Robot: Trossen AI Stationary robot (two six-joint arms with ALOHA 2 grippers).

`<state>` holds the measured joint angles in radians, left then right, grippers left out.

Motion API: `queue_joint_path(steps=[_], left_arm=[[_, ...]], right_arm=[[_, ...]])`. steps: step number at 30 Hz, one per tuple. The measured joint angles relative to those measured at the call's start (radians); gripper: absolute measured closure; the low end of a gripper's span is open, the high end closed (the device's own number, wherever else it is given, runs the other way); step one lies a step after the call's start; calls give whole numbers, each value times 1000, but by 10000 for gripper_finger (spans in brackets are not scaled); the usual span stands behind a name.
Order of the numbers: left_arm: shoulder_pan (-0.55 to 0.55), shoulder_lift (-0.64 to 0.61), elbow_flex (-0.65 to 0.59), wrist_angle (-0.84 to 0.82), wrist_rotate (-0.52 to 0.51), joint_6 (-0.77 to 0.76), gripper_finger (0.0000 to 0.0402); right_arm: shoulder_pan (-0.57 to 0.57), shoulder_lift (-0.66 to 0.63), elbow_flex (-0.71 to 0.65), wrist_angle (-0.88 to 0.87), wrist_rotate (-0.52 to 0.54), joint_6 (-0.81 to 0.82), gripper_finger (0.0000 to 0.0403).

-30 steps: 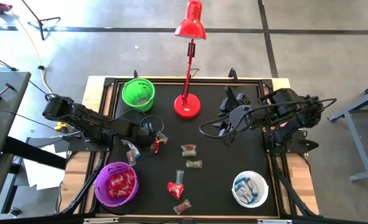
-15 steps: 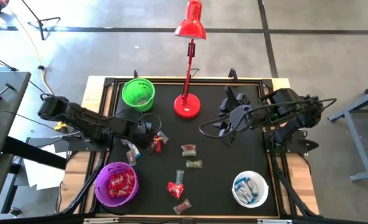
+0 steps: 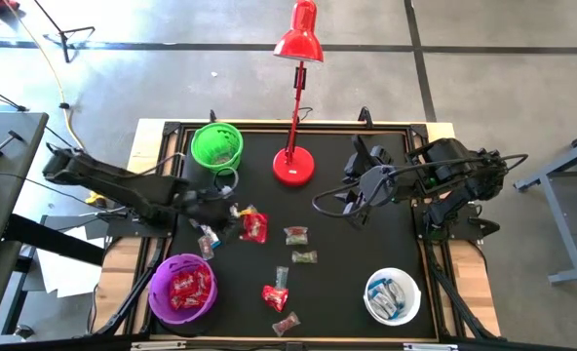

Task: Sort candy
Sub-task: Put the red candy into the purple bucket

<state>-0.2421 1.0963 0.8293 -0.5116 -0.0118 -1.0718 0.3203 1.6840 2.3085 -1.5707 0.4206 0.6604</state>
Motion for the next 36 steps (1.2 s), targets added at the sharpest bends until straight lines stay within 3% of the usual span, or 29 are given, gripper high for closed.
queue_joint_path(steps=[7,15,18,23,30,36], left_arm=[[-219,-48,153,-6,-40,-88,401],[-507,-28,204,-181,-23,-503,401],[-580,-15,205,-330,-27,-614,401],[-659,20,205,-553,-28,-833,401],[-700,70,205,-521,-30,-905,401],[-704,79,205,-483,-15,-867,382]], right_arm=[[0,0,0,0,2,-39,211],[0,0,0,0,2,-66,211],[0,0,0,0,33,-91,211],[-7,0,0,0,87,-127,211],[-33,0,0,0,87,-135,211],[-33,0,0,0,75,-144,211]])
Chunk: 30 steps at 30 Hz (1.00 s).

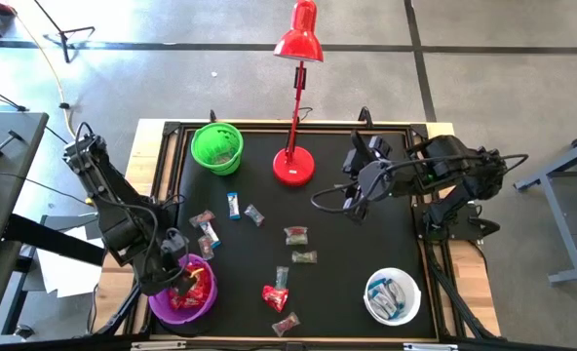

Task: Sort candy
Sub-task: Put the red candy into the purple bucket

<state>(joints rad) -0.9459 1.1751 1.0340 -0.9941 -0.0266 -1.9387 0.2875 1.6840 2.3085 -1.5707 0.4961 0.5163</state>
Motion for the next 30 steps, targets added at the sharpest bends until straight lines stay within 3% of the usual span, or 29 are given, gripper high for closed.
queue_joint_path(steps=[10,16,20,30], left_arm=[[15,-1,0,50,28,98,331],[51,-18,0,245,-87,195,329],[96,-32,0,330,-126,277,330],[304,-30,0,340,-161,493,330]], right_arm=[[0,0,0,0,-47,7,211],[1,0,0,0,-138,69,211],[13,0,0,0,-172,120,211],[138,0,0,0,-187,239,211]])
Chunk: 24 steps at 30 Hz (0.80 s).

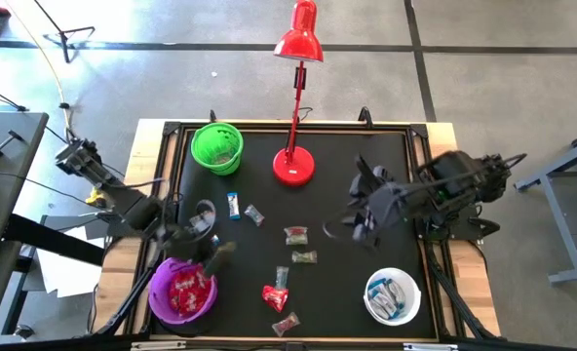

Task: Sort candy
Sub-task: Put the red candy into the purple bucket

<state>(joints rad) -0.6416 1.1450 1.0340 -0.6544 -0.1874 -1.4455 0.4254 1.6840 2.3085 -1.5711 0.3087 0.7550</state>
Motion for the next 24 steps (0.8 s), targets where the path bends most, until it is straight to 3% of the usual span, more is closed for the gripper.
queue_joint_path(steps=[4,9,13,17,20,24], left_arm=[[108,2,0,61,-39,130,330],[209,37,0,256,-110,320,330],[276,80,-1,458,-6,489,330],[312,123,0,624,48,507,330],[318,162,24,632,48,517,330],[315,245,168,492,79,576,330]], right_arm=[[78,0,0,0,-16,62,211],[190,0,0,0,-38,148,211],[277,0,0,0,-38,206,211],[352,0,0,0,-37,256,211],[393,0,0,0,-37,269,211],[431,0,0,0,-23,269,211]])
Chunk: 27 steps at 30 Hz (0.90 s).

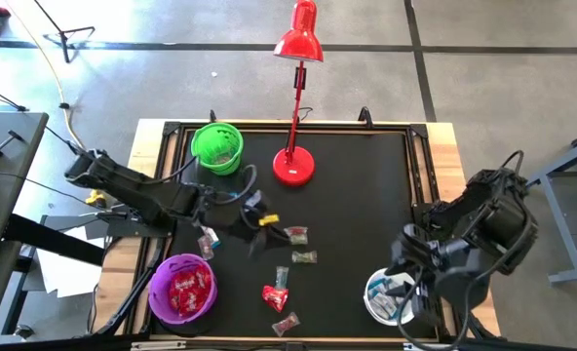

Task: Sort candy
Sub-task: Put the red candy into the purple bucket

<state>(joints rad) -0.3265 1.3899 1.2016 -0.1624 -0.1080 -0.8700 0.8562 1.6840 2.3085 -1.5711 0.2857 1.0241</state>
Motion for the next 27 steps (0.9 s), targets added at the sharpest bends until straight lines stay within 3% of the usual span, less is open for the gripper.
queue_joint_path(steps=[8,11,14,22,27], left_arm=[[-3,200,427,-544,40,116,330],[2,256,523,-792,107,149,330],[16,293,541,-942,195,177,325],[25,420,541,-936,499,376,287],[16,458,541,-895,604,486,263]], right_arm=[[26,0,0,0,20,-33,211],[28,0,0,0,28,-59,211],[28,0,0,0,28,-82,211],[28,0,0,0,60,12,211],[27,0,0,0,85,64,211]])
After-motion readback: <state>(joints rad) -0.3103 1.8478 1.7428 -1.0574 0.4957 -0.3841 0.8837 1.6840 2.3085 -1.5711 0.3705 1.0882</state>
